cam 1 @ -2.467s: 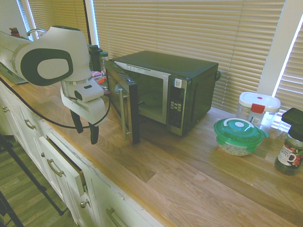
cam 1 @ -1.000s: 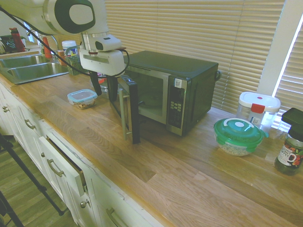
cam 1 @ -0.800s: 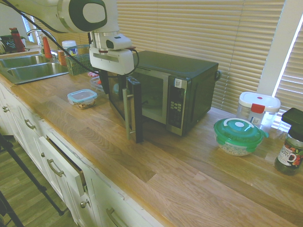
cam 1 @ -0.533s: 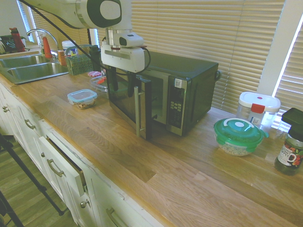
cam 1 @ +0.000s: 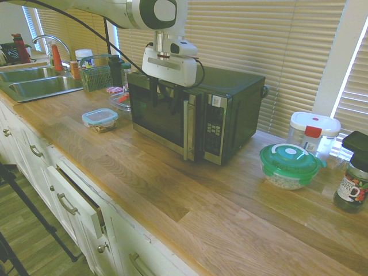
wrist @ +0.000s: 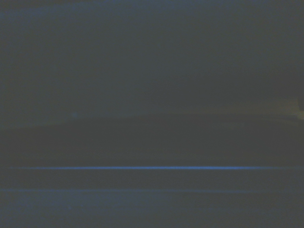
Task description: Close the microwave
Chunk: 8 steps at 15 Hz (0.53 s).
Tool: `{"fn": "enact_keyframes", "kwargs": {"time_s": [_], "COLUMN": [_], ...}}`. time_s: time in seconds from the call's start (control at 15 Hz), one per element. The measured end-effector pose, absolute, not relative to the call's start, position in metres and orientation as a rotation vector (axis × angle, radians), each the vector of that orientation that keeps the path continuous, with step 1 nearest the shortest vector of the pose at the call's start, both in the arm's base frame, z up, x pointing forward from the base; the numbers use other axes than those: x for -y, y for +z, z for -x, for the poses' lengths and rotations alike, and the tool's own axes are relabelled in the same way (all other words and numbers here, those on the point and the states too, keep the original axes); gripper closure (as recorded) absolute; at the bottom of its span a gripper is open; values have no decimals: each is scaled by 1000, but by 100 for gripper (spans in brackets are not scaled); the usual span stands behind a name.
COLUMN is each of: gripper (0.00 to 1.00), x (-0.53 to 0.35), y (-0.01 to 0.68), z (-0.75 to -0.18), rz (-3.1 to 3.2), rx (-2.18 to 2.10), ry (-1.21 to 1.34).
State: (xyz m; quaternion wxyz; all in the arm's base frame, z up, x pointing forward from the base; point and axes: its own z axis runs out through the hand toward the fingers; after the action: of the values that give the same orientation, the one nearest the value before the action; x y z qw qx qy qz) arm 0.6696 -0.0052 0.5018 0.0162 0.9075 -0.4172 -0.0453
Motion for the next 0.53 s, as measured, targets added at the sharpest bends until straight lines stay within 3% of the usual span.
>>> {"fn": "enact_keyframes", "kwargs": {"time_s": [0.53], "gripper": [0], "x": [6], "y": [505], "z": [-694], "rz": [-2830], "rx": [1234], "ry": [-272]}}
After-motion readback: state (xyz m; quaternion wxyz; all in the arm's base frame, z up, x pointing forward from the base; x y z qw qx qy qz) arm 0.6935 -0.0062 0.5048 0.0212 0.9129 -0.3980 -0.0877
